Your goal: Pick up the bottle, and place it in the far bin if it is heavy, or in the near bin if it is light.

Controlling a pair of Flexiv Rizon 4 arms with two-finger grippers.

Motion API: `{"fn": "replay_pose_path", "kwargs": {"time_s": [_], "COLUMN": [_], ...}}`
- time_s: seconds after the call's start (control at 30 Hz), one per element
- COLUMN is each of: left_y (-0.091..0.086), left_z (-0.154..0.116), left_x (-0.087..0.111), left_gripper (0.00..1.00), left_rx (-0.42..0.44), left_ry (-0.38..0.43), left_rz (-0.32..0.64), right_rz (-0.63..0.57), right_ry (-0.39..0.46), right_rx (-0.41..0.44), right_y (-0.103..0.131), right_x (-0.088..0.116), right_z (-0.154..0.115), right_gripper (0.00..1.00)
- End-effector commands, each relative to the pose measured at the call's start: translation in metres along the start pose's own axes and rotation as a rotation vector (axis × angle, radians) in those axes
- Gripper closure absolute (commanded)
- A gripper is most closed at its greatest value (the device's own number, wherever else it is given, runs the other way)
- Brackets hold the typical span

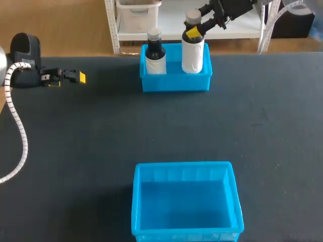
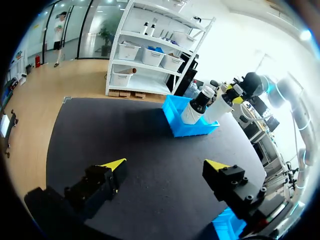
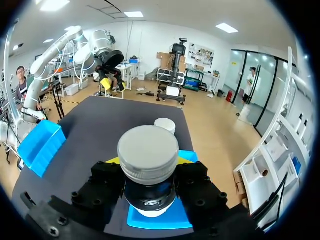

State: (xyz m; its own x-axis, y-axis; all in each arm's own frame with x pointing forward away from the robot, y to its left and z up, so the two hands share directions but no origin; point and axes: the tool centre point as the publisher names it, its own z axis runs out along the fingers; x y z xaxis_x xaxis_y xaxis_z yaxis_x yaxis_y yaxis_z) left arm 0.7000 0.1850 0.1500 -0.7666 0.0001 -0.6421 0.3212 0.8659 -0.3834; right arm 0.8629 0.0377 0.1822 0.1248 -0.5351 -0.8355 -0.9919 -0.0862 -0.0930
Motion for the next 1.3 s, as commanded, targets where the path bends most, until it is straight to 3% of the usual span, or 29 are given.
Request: {"fn": "replay_pose_path", "kwargs": {"time_s": [0.03, 1.3], "left_y": [0.000, 0.000], "left_z": [0.000, 0.000], "left_x": [0.000, 0.000], "left_gripper": [0.00, 0.00], "left_rx": [0.000, 0.000], "left_ry": [0.000, 0.000], "left_rz": [0.000, 0.000], "right_rz": [0.004, 0.036], "right_ry": [-0.007, -0.022], "right_rx": [-0.228, -0.245], "right_y": [-0.009, -0.008], "right_x": [0.002, 0.025], "right_z": [0.001, 0.024], "right_gripper": [1.00, 1.00]}}
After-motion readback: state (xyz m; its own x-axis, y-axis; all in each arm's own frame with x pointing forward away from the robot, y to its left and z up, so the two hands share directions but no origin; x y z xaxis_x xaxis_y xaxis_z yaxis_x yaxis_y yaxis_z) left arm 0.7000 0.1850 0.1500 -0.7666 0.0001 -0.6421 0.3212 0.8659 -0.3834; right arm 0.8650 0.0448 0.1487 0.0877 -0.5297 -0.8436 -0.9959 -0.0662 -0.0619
